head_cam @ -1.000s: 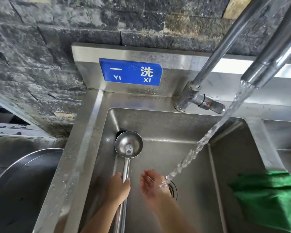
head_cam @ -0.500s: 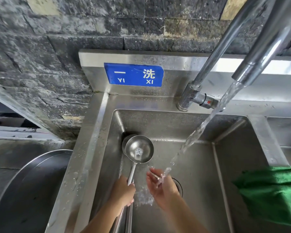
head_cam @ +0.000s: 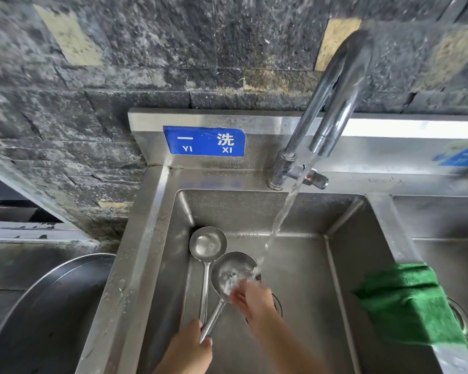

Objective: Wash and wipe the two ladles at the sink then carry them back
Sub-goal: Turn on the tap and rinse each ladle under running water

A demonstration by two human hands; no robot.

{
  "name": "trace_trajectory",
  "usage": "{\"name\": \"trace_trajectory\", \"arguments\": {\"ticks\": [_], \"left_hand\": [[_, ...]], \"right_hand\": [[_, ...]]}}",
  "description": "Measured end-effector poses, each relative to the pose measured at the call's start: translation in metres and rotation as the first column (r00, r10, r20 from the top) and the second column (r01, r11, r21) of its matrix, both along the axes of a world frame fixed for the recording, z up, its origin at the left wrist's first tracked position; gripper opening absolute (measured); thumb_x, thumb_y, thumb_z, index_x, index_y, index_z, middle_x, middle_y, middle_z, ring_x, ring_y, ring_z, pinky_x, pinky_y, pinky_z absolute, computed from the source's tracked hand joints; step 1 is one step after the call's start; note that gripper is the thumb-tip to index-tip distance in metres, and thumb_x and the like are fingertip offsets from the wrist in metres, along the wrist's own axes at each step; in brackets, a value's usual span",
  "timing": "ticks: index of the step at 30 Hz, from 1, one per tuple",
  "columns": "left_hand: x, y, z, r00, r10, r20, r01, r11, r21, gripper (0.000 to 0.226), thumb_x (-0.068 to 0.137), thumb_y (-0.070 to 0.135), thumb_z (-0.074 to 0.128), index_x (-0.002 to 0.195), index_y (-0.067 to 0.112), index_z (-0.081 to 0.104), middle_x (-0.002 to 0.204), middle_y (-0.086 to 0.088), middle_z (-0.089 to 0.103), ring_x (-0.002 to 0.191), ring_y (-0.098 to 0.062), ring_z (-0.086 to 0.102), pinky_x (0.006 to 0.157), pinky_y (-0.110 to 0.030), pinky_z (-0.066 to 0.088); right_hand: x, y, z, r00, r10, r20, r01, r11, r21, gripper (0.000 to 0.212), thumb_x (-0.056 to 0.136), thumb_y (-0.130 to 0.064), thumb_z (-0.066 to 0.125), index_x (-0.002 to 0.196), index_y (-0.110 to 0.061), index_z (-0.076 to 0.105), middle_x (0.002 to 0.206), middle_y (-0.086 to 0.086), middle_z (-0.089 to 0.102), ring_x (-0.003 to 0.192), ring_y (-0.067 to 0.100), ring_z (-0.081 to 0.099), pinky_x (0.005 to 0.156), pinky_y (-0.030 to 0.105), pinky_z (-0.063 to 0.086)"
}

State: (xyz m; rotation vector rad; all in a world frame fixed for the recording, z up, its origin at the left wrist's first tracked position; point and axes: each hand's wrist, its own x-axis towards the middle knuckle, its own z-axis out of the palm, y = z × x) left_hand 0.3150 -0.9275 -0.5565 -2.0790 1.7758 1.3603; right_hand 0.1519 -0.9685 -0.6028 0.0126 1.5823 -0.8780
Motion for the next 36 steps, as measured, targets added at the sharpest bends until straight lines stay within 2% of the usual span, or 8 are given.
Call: {"name": "trace_trajectory", "arguments": {"ticks": [5, 10, 15, 17, 20, 24, 28, 36], "left_hand": [[0.001, 0.010, 0.010, 0.999, -0.030, -0.013, 0.030, 1.000, -0.009, 0.018, 0.093, 0.037, 0.051, 0.105, 0.023, 0.053, 0.102, 0.005, 0.065, 0.098, -0.010, 0.065, 0.078, -0.016, 0.044], [-0.005, 0.012, 0.014, 0.998, -0.062, -0.017, 0.062, 0.998, 0.007, 0.022, 0.095, 0.034, 0.049, 0.107, 0.017, 0.056, 0.107, -0.001, 0.067, 0.098, -0.014, 0.065, 0.080, -0.021, 0.047], [-0.009, 0.007, 0.017, 0.996, -0.020, -0.086, 0.029, 0.995, 0.098, 0.023, 0.091, 0.022, 0.048, 0.099, 0.004, 0.058, 0.085, -0.009, 0.065, 0.054, -0.016, 0.055, 0.047, -0.020, 0.041], [-0.008, 0.006, 0.017, 0.994, -0.025, -0.105, 0.036, 0.994, 0.103, 0.022, 0.090, 0.021, 0.047, 0.097, 0.003, 0.058, 0.081, -0.010, 0.063, 0.048, -0.014, 0.049, 0.043, -0.020, 0.038], [-0.014, -0.001, 0.020, 0.992, -0.064, -0.110, 0.068, 0.997, 0.037, 0.018, 0.093, 0.022, 0.046, 0.091, 0.006, 0.054, 0.079, -0.007, 0.061, 0.048, -0.012, 0.048, 0.040, -0.017, 0.036], [-0.022, -0.016, 0.023, 0.992, -0.081, -0.096, 0.081, 0.997, -0.008, 0.017, 0.093, 0.020, 0.046, 0.076, 0.015, 0.045, 0.072, -0.004, 0.054, 0.049, -0.014, 0.047, 0.038, -0.020, 0.035], [-0.025, -0.022, 0.023, 0.989, -0.099, -0.106, 0.095, 0.995, -0.043, 0.020, 0.091, 0.020, 0.046, 0.072, 0.017, 0.042, 0.064, 0.000, 0.049, 0.050, -0.016, 0.044, 0.043, -0.025, 0.036], [-0.028, -0.026, 0.020, 0.980, -0.092, -0.174, 0.086, 0.996, -0.039, 0.017, 0.090, 0.022, 0.048, 0.079, 0.009, 0.049, 0.068, -0.004, 0.054, 0.053, -0.018, 0.045, 0.047, -0.028, 0.036]], "right_hand": [[-0.007, 0.000, 0.003, 0.715, 0.450, -0.535, -0.465, 0.878, 0.117, 0.023, 0.096, -0.022, 0.052, 0.109, -0.016, 0.070, 0.106, 0.005, 0.072, 0.100, 0.028, 0.067, 0.085, 0.034, 0.051], [-0.012, 0.005, -0.009, 0.031, 0.634, -0.773, -0.872, 0.394, 0.289, 0.049, 0.101, -0.020, 0.048, 0.150, -0.013, 0.046, 0.160, 0.009, 0.036, 0.149, 0.031, 0.033, 0.115, 0.039, 0.038], [-0.018, 0.014, -0.009, -0.033, 0.756, -0.654, -0.936, 0.205, 0.285, 0.043, 0.109, -0.036, 0.034, 0.148, -0.029, 0.050, 0.160, 0.006, 0.044, 0.143, 0.034, 0.045, 0.112, 0.044, 0.043], [-0.028, 0.015, -0.011, -0.174, 0.727, -0.664, -0.903, 0.151, 0.403, 0.052, 0.109, -0.043, 0.028, 0.158, -0.028, 0.037, 0.172, 0.009, 0.013, 0.157, 0.033, 0.019, 0.124, 0.047, 0.029], [-0.035, 0.008, -0.012, -0.273, 0.652, -0.707, -0.844, 0.189, 0.501, 0.058, 0.109, -0.035, 0.031, 0.162, -0.015, 0.021, 0.170, 0.010, -0.021, 0.160, 0.032, -0.007, 0.129, 0.048, 0.013], [-0.038, -0.001, -0.012, -0.167, 0.715, -0.679, -0.902, 0.166, 0.397, 0.063, 0.100, -0.014, 0.045, 0.160, -0.020, 0.027, 0.166, 0.009, 0.029, 0.152, 0.036, 0.030, 0.120, 0.049, 0.034], [-0.042, -0.002, -0.009, -0.208, 0.675, -0.708, -0.846, 0.239, 0.476, 0.076, 0.101, -0.020, 0.048, 0.164, -0.021, 0.006, 0.167, 0.017, -0.029, 0.155, 0.039, -0.023, 0.128, 0.052, 0.004], [-0.055, 0.001, -0.012, -0.231, 0.567, -0.791, -0.828, 0.313, 0.466, 0.100, 0.084, 0.001, 0.062, 0.164, -0.023, 0.006, 0.170, 0.018, -0.016, 0.154, 0.036, -0.025, 0.125, 0.046, -0.011]]}}
